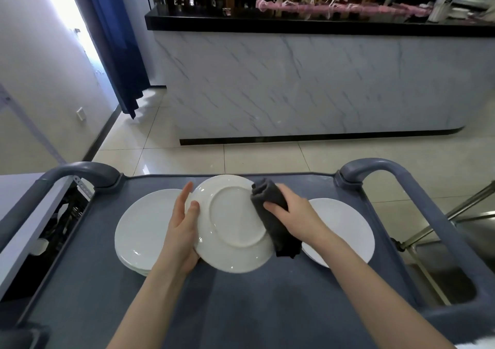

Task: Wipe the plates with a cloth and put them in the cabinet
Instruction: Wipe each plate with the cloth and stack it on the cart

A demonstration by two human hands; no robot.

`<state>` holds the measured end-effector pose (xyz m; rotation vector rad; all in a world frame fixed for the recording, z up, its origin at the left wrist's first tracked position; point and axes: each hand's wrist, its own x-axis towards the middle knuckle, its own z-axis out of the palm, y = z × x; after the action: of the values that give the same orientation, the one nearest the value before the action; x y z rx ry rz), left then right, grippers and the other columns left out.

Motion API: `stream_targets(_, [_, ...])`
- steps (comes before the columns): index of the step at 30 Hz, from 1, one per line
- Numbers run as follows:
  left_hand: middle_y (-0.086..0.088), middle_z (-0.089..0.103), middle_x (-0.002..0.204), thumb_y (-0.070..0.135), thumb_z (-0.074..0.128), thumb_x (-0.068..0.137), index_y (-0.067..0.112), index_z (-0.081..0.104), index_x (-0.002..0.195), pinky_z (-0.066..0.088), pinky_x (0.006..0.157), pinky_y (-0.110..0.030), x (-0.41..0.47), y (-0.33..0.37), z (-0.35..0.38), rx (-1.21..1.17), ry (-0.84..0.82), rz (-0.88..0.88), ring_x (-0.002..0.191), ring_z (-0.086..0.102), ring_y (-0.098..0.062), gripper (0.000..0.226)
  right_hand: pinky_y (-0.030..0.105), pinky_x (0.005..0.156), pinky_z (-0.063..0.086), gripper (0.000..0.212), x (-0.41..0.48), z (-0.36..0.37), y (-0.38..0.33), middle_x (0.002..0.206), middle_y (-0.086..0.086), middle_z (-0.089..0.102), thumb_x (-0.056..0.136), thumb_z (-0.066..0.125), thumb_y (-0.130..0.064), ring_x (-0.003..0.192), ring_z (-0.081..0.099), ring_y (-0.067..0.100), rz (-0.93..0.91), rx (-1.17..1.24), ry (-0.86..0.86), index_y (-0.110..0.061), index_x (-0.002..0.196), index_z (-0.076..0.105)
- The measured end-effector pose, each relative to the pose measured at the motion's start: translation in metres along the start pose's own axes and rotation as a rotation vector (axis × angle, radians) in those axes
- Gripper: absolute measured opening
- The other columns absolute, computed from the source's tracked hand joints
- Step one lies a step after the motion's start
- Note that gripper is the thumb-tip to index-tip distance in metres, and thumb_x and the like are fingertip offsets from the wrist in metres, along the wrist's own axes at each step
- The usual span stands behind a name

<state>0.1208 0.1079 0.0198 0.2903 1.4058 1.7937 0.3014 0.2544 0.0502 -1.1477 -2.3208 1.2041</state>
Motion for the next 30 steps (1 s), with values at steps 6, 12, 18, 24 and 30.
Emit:
stream_targets(6, [0.011,0.07,0.114,0.023,0.044,0.108,0.05,0.063,0.114,0.059,0.068,-0.032,0.008,0.001,0.008,-0.073,0.065,0.047,0.093,0.072,-0.014,0.034,0.022,0.085,0.046,0.043,-0.056,0.048,0.002,0.118,-0.019,0.065,0.093,0.061,-0.036,0.106,0.06,0.009,-0.128,-0.008,0.062,-0.045,0.132,0.045])
stream_targets(12, [0.01,0.062,0.121,0.025,0.041,0.108,0.05,0.057,0.12,0.056,0.063,-0.022,0.013,0.002,0.016,0.001,0.099,0.052,0.098,0.066,-0.012,0.032,0.03,0.104,0.044,0.055,-0.073,0.069,-0.015,0.142,-0.008,0.054,0.088,0.064,-0.018,0.127,0.054,0.016,-0.476,-0.223,0.066,-0.021,0.141,0.05])
stream_targets(18, [0.012,0.065,0.112,0.022,0.041,0.108,0.046,0.058,0.118,0.057,0.068,-0.029,0.02,0.016,0.017,-0.072,0.095,0.085,0.085,0.069,-0.007,0.031,0.03,0.105,0.042,0.06,-0.077,0.049,0.016,0.142,-0.009,0.054,0.082,0.069,-0.007,0.13,0.052,0.011,-0.511,-0.272,0.151,-0.023,0.138,0.053])
stream_targets(24, [0.009,0.065,0.117,0.023,0.04,0.109,0.045,0.058,0.118,0.059,0.063,-0.029,0.016,0.014,0.02,-0.08,0.049,0.044,0.082,0.073,-0.007,0.03,0.027,0.092,0.047,0.044,-0.053,0.012,0.019,0.126,-0.02,0.06,0.097,0.058,-0.035,0.114,0.057,0.006,-0.171,-0.002,0.206,-0.041,0.138,0.043])
stream_targets(30, [-0.002,0.065,0.128,0.022,0.044,0.107,0.044,0.061,0.117,0.056,0.086,-0.041,0.003,-0.004,0.038,0.031,-0.008,0.013,0.103,0.067,-0.022,0.03,0.036,0.1,0.042,0.052,-0.033,0.012,-0.008,0.139,-0.007,0.056,0.093,0.061,-0.026,0.124,0.052,0.019,-0.215,-0.245,0.157,-0.03,0.143,0.046])
